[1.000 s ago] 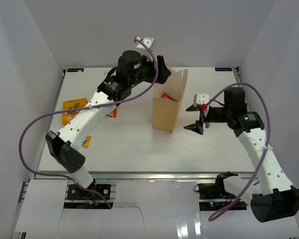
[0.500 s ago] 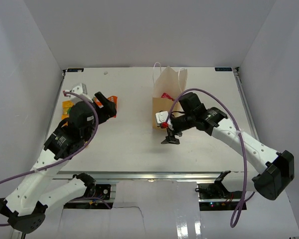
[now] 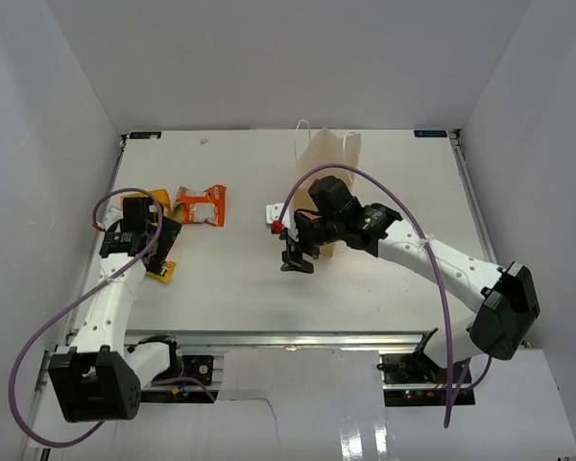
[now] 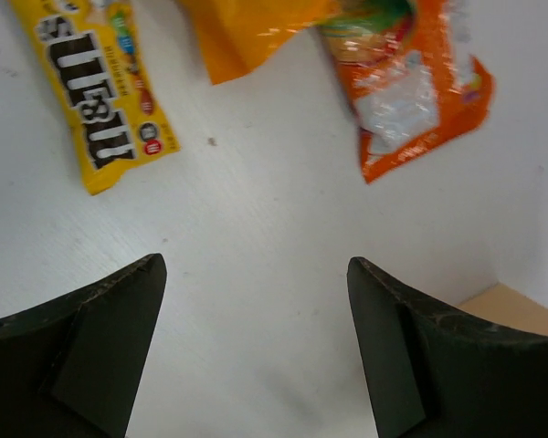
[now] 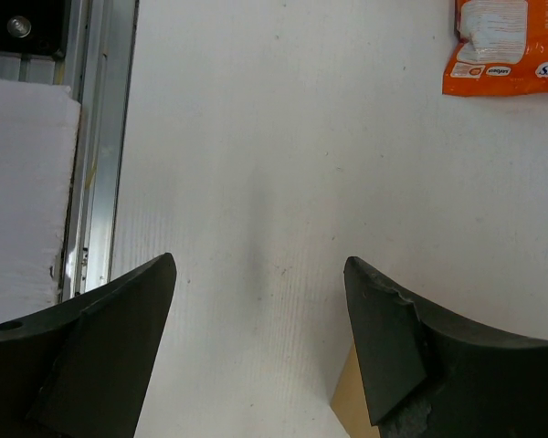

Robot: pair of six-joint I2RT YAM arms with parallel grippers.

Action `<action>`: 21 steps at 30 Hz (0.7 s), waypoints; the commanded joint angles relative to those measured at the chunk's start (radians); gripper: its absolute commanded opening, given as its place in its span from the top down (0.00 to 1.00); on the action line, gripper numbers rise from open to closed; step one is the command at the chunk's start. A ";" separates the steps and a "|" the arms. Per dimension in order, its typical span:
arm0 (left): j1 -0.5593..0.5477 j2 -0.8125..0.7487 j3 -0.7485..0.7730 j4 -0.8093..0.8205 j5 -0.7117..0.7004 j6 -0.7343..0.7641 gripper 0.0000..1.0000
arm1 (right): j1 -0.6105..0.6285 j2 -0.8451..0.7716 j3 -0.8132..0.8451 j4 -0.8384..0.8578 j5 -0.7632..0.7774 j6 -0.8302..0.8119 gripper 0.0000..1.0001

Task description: Place the snacks into the paper bag

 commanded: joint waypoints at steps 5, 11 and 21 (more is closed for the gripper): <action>0.216 0.208 -0.076 -0.052 0.113 -0.098 0.15 | 0.004 -0.052 0.003 0.050 0.079 0.041 0.20; 0.260 0.357 -0.052 0.006 0.103 -0.009 0.16 | 0.001 -0.081 -0.034 0.045 0.104 0.038 0.19; 0.294 0.544 -0.038 0.081 0.104 0.096 0.31 | -0.018 -0.087 0.020 -0.011 0.124 -0.005 0.19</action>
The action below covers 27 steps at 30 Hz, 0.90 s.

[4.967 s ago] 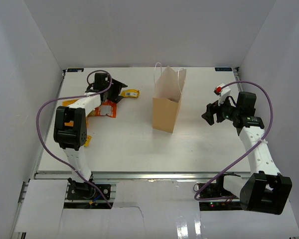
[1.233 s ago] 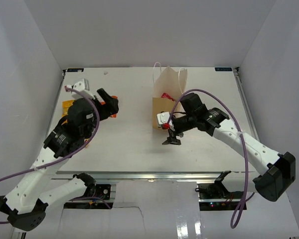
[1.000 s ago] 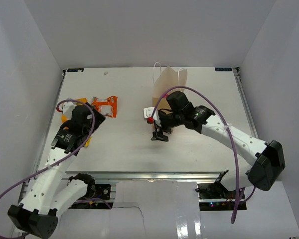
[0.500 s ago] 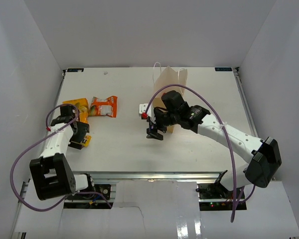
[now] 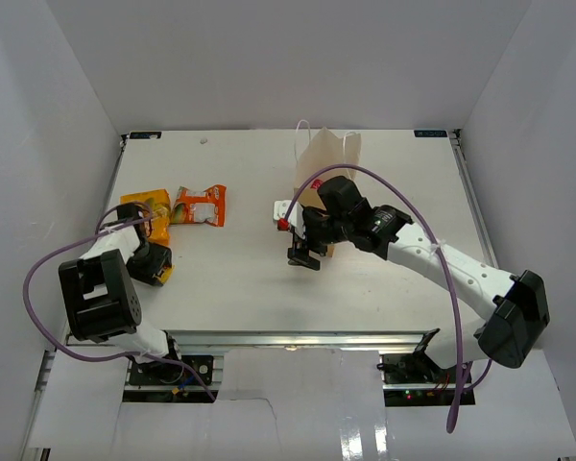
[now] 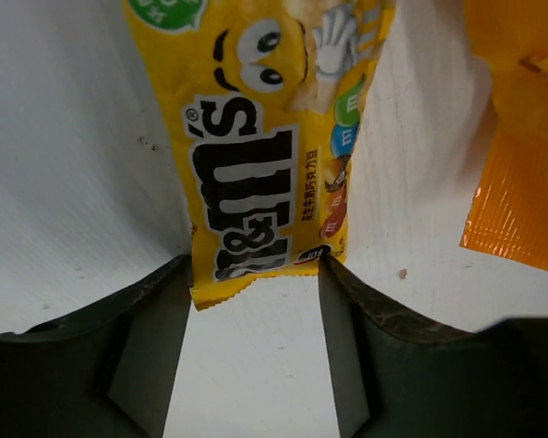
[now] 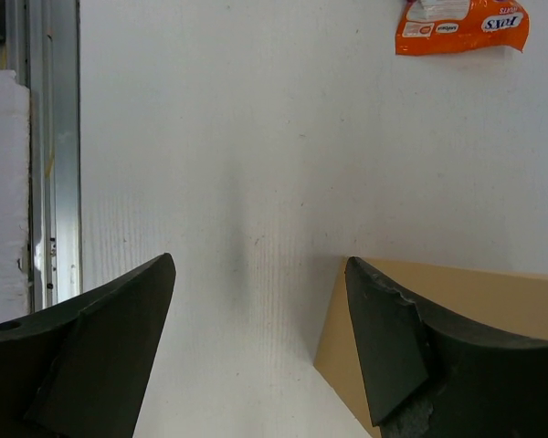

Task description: Place the snacks into the paper bag

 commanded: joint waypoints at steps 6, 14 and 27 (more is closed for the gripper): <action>0.010 0.015 0.007 0.064 0.018 0.078 0.61 | -0.008 -0.053 0.059 -0.063 -0.010 -0.060 0.19; 0.010 -0.201 -0.067 0.085 0.133 0.217 0.83 | -0.013 -0.089 0.073 -0.069 -0.082 -0.068 0.19; -0.064 -0.466 -0.151 0.211 0.710 0.423 1.00 | -0.018 -0.063 0.058 -0.046 -0.327 -0.094 0.18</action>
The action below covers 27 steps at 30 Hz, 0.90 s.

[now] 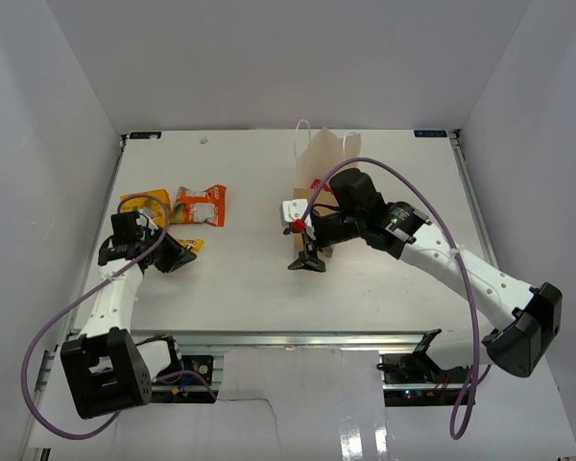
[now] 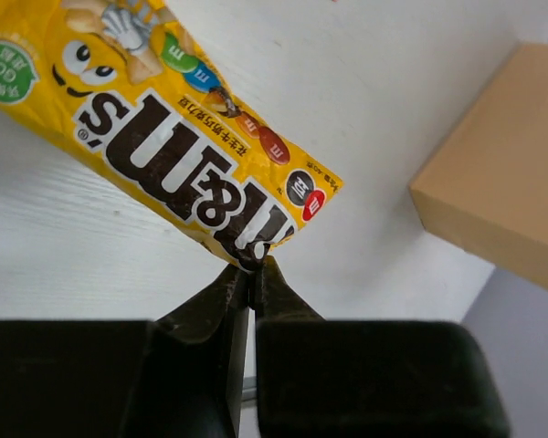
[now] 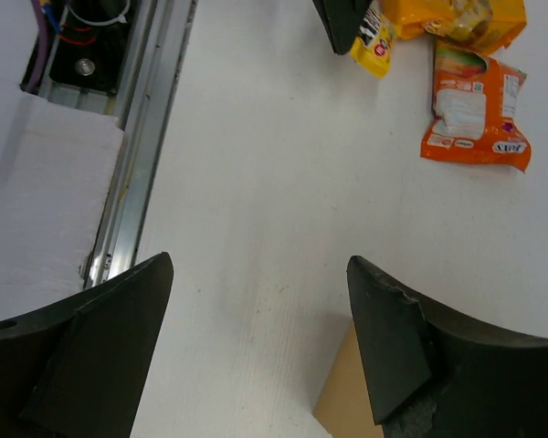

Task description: Place the snacks into the paper bag

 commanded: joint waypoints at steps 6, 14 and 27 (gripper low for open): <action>-0.092 -0.066 0.036 0.050 0.285 0.008 1.00 | 0.063 -0.046 -0.208 0.342 -0.042 -0.229 0.05; -0.265 -0.092 0.043 0.061 0.410 -0.083 1.00 | 0.141 0.093 -0.212 0.565 0.032 -0.474 0.10; -0.313 -0.175 0.003 0.048 0.500 -0.132 1.00 | 0.172 0.343 -0.028 0.455 0.092 -0.646 0.00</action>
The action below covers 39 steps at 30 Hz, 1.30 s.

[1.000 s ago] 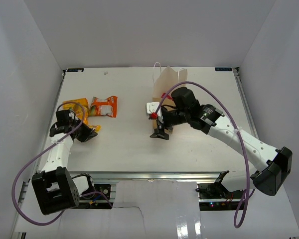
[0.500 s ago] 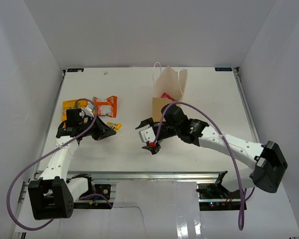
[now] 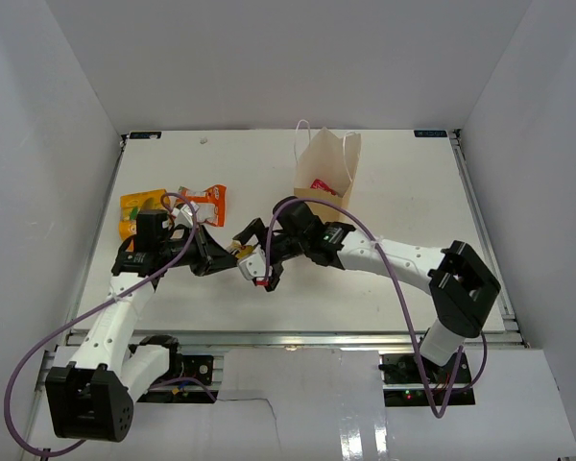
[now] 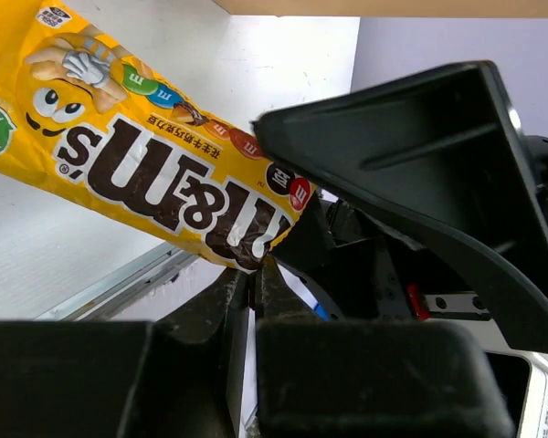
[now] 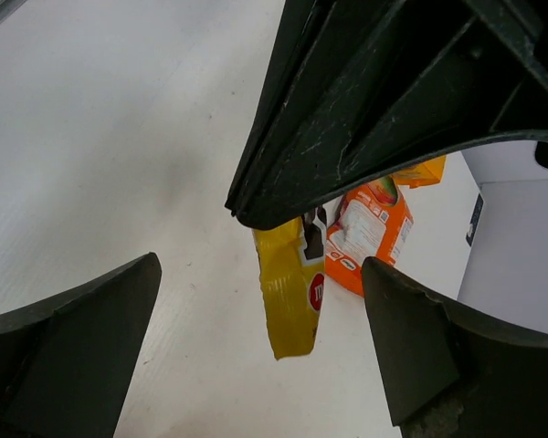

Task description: Place the snacks into the paper bag

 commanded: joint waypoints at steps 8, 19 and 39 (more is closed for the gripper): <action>-0.022 -0.025 -0.002 0.010 0.069 -0.005 1.00 | 0.025 0.062 0.131 -0.054 -0.018 -0.002 0.46; -0.024 0.007 0.111 -0.023 0.037 0.015 0.84 | 0.025 0.055 0.123 -0.123 -0.004 0.008 0.76; -0.022 0.095 0.395 -0.142 -0.448 0.178 0.15 | -0.196 -0.211 0.361 -0.232 -0.128 0.648 0.91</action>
